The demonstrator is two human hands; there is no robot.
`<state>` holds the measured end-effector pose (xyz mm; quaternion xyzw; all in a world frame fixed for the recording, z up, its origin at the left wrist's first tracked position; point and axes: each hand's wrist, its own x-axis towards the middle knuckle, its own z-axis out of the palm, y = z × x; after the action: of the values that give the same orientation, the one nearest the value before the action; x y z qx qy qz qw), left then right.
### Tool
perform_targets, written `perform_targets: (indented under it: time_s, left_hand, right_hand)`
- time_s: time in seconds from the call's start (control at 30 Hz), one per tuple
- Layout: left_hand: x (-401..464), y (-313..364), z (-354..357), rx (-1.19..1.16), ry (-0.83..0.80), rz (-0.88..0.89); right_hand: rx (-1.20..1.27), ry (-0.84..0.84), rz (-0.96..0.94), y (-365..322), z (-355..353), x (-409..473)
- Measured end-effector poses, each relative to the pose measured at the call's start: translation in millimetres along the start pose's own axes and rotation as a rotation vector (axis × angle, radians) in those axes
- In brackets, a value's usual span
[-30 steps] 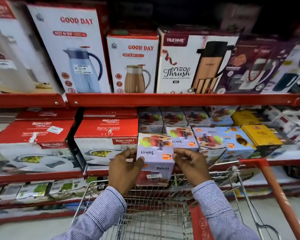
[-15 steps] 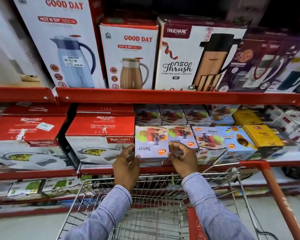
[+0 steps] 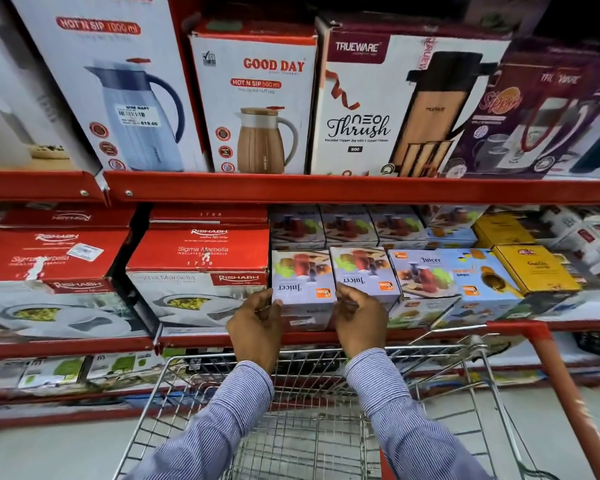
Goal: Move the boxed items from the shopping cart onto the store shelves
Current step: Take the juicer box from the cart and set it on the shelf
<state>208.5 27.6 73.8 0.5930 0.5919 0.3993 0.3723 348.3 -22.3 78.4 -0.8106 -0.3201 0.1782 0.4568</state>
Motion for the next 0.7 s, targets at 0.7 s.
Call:
perform_targets:
  time_s: [0.7]
  left_hand:
    - [7,-10,-2,-0.258,-0.022,-0.316]
  right_hand:
    - [-0.071,0.006,-0.106,-4,8,-16]
